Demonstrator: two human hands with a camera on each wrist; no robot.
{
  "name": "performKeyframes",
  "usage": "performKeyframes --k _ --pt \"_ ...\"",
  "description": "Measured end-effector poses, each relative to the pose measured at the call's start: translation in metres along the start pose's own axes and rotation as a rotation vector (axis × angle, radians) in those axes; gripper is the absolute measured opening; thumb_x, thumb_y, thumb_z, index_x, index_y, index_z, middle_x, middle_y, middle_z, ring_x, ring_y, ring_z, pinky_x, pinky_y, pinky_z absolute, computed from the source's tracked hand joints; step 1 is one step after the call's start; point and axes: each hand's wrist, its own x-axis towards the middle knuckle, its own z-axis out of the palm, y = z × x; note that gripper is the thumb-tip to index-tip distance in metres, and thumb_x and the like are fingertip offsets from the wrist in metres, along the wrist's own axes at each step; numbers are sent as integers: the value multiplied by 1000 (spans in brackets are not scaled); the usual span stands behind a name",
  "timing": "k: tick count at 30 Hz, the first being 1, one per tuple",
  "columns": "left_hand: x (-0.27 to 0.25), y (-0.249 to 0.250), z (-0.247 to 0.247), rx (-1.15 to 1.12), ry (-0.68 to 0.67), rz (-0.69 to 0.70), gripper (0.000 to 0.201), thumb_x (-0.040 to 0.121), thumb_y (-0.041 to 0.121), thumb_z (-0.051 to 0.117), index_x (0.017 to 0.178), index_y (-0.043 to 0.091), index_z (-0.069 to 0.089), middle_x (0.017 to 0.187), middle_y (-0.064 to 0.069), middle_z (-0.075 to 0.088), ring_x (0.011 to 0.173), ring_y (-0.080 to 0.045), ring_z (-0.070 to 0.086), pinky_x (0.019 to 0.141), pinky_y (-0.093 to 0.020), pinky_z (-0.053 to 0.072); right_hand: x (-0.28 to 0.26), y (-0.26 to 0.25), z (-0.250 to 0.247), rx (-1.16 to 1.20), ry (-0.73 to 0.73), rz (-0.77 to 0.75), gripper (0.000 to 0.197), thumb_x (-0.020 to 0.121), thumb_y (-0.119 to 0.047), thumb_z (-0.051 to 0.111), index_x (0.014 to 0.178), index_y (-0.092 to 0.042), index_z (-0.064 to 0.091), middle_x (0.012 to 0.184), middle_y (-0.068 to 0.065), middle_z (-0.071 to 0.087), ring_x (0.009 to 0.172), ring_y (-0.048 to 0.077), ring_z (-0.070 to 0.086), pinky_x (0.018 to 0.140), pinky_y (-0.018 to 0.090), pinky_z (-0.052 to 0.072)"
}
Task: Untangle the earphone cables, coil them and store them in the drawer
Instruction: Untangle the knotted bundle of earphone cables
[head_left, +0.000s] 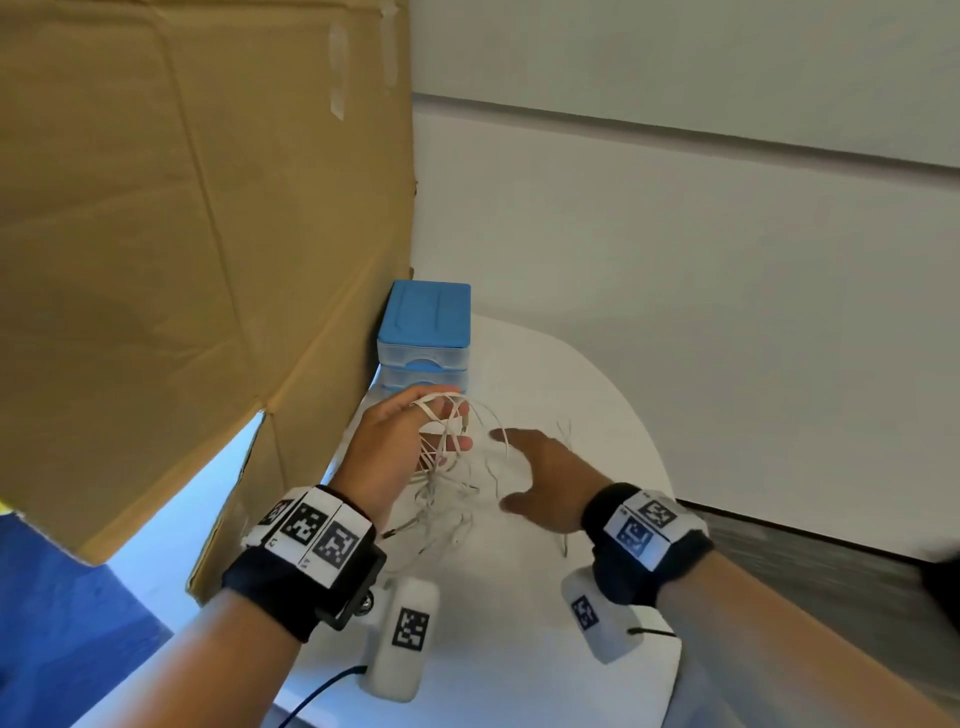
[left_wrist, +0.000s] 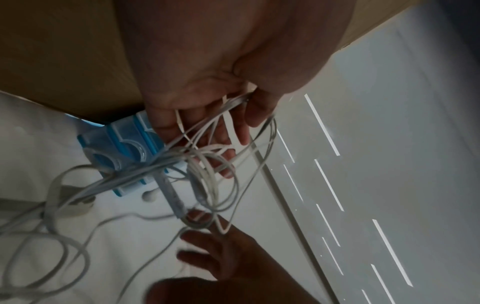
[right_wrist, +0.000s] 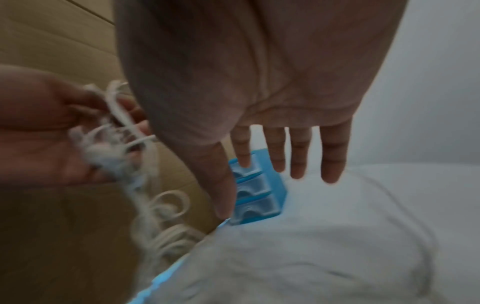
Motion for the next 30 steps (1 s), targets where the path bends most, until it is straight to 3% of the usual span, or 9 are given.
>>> performKeyframes --k 3,7,9,12,15,17,20,26,30 --pt "1 0 -1 -13 0 16 19 95 15 56 105 11 72 100 -9 76 82 -29 73 58 -23 54 -1 -18 6 170 106 -125 57 89 -12 60 141 -26 42 142 0 47 128 19 47 105 30 38" --pt "3 -1 -1 17 26 53 20 97 15 53 103 12 72 99 -6 74 76 -22 73 66 -26 53 -14 -34 -8 576 705 -110 33 84 3 47 104 -21 61 103 -4 65 89 11 60 78 27 50" --pt "4 -2 -1 21 33 64 20 97 13 52 100 12 72 99 -8 73 77 -25 74 70 -30 50 -27 -44 -19 663 851 -138 23 85 0 53 92 -19 65 91 -7 68 82 6 60 69 18 48" --pt "3 -3 2 38 9 97 19 96 11 53 101 10 71 102 -9 73 83 -28 74 74 -34 49 -44 -60 -28 653 652 -173 14 87 -30 68 76 -22 72 76 -11 72 73 5 63 64 13 47" --pt "-2 -2 4 64 -34 154 16 93 7 56 98 7 71 88 -5 73 74 -13 70 65 -23 53 -41 -64 -24 554 472 -127 42 78 -60 69 100 -24 74 96 -13 72 86 5 64 77 19 51" --pt "-3 -2 5 75 -50 183 15 93 6 57 96 6 71 83 -5 72 71 -8 67 62 -19 52 -33 -63 -23 561 465 -106 48 77 -56 73 110 -22 71 106 -9 71 96 7 64 86 27 53" --pt "-4 -2 4 104 -83 212 14 93 5 58 95 6 71 82 -8 70 71 -11 66 63 -21 51 -26 -61 -27 635 470 -141 31 79 -40 79 101 -20 72 101 -6 72 98 9 66 91 29 54" --pt "1 -9 2 293 -160 280 44 89 -10 51 96 26 73 93 -4 74 80 -20 69 66 -37 46 -27 -61 -41 575 403 -192 7 89 -19 70 85 -14 69 70 18 69 57 30 58 59 35 45" --pt "4 -11 -1 376 -169 309 39 87 -4 62 100 32 70 101 3 72 84 -19 68 65 -29 52 -29 -59 -55 558 379 -192 13 93 -19 65 87 -10 73 67 17 66 52 16 57 52 24 46"
